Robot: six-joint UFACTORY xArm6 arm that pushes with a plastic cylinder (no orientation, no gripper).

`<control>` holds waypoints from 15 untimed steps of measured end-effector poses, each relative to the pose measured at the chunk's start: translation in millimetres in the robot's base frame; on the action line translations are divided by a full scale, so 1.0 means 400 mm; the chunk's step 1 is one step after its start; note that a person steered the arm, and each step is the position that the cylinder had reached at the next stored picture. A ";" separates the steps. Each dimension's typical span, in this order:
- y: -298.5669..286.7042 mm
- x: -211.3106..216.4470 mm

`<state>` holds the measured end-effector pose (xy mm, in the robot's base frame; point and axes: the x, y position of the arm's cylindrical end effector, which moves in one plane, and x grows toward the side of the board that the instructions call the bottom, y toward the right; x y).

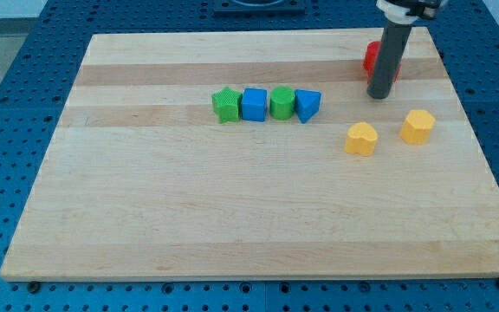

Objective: Push yellow hexagon below to the red star

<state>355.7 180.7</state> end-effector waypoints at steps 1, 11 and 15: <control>0.048 0.012; 0.106 0.183; 0.006 0.157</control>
<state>418.4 183.2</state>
